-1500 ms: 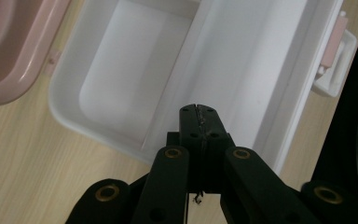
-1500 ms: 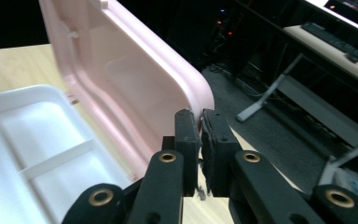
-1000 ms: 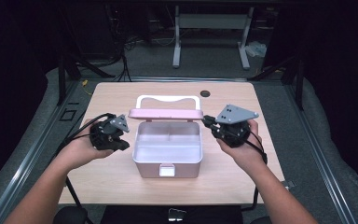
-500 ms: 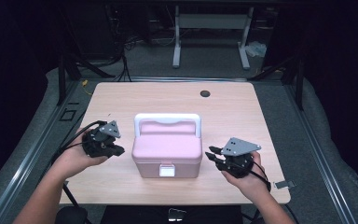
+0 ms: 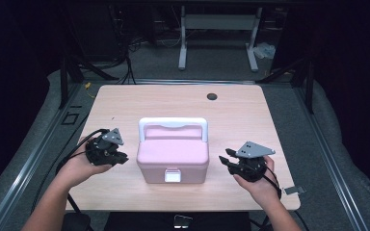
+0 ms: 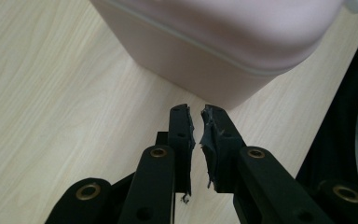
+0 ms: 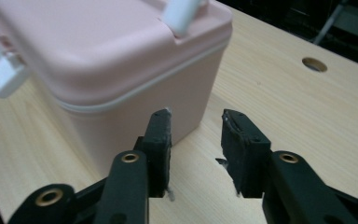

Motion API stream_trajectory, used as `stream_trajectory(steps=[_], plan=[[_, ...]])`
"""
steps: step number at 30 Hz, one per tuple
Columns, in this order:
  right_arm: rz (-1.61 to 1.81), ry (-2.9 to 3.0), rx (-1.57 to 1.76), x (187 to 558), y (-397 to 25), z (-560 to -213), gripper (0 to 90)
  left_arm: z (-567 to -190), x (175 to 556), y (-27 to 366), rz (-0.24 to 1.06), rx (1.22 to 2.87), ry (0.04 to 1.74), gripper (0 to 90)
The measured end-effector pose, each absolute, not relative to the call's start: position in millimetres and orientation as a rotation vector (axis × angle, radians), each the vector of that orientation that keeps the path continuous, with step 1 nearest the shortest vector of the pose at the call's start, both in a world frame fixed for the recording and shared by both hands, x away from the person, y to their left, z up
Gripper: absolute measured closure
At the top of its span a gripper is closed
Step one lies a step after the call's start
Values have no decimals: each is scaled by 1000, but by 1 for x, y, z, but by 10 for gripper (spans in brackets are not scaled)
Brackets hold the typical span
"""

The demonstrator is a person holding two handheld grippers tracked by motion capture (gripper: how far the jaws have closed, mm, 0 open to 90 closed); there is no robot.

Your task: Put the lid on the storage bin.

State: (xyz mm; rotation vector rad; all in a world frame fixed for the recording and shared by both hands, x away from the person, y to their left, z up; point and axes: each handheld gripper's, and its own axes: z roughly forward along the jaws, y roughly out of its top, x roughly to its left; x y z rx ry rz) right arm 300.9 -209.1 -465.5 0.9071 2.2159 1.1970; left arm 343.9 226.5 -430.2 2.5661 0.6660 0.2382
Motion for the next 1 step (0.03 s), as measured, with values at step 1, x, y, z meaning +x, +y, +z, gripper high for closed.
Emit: stream_trajectory(steps=[1], plan=[[1196,2207,931,303,-209,-470,589,-432,344,228,236,2563,672,797]])
